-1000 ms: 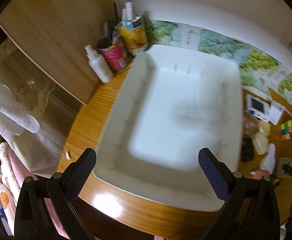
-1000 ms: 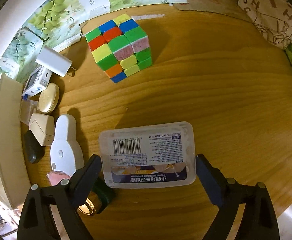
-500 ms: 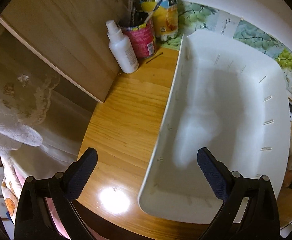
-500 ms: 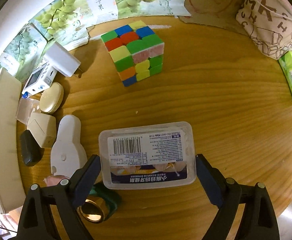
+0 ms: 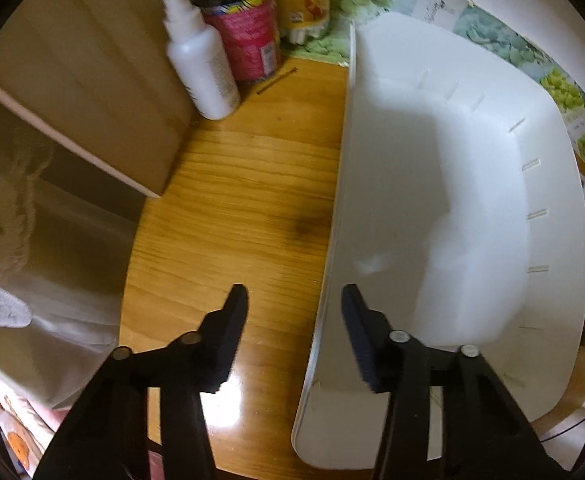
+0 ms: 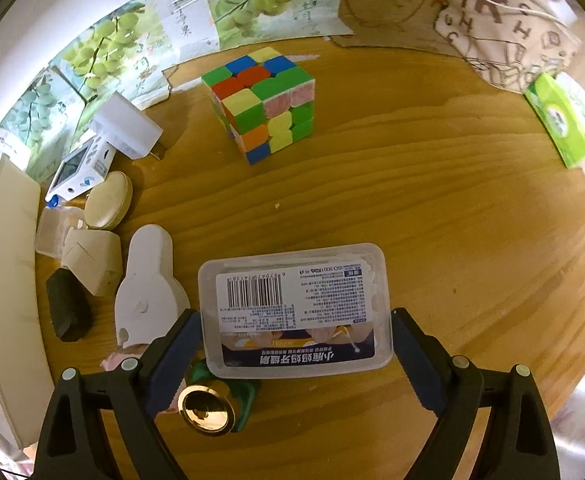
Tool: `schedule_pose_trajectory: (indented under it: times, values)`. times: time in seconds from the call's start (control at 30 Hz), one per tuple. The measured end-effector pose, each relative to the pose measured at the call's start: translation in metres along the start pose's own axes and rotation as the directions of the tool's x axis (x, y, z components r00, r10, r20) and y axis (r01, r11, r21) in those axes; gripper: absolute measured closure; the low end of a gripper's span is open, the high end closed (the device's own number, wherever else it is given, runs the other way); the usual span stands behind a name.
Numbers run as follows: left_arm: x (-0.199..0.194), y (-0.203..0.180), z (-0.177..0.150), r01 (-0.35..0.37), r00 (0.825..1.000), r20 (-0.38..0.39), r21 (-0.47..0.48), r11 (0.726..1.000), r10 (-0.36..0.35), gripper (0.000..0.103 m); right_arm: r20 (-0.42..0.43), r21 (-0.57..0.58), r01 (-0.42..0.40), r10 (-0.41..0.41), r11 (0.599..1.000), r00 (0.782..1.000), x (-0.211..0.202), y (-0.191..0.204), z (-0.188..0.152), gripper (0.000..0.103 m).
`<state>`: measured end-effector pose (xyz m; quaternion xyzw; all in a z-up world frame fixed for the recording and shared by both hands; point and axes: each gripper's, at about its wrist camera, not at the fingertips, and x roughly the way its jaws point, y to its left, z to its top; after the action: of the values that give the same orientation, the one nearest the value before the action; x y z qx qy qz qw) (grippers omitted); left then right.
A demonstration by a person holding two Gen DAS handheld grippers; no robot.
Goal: Organize rigid objects
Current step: 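Grip the white tray's side wall with the left tool and lift the box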
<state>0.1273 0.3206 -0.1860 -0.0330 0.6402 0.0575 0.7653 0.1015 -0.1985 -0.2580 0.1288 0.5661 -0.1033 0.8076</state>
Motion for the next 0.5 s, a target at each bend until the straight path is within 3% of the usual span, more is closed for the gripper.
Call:
schedule_pose_trajectory:
  times: [0.1,0.27,0.43,0.5]
  values:
    - [0.009,-0.003,0.002,0.007,1.0,-0.009,0.029,1.0,-0.007,0.054,0.012,0.033,0.005,-0.005,0.999,1.0,-0.009,-0.006,-0.011,0.01]
    - [0.023,-0.009,0.004,0.032,0.999,-0.034,0.06,0.998,-0.03,0.077,0.04,0.089,0.004,-0.008,0.996,0.999,-0.025,-0.02,-0.022,0.01]
    - [0.026,-0.019,0.005,0.043,0.999,-0.016,0.107,0.993,-0.042,0.092,0.051,0.124,-0.013,0.007,0.992,0.999,-0.032,-0.026,-0.033,0.01]
    - [0.025,-0.023,0.005,0.016,1.0,0.007,0.133,0.991,-0.017,0.093,0.052,0.138,-0.02,0.013,0.99,0.999,-0.033,-0.028,-0.037,0.01]
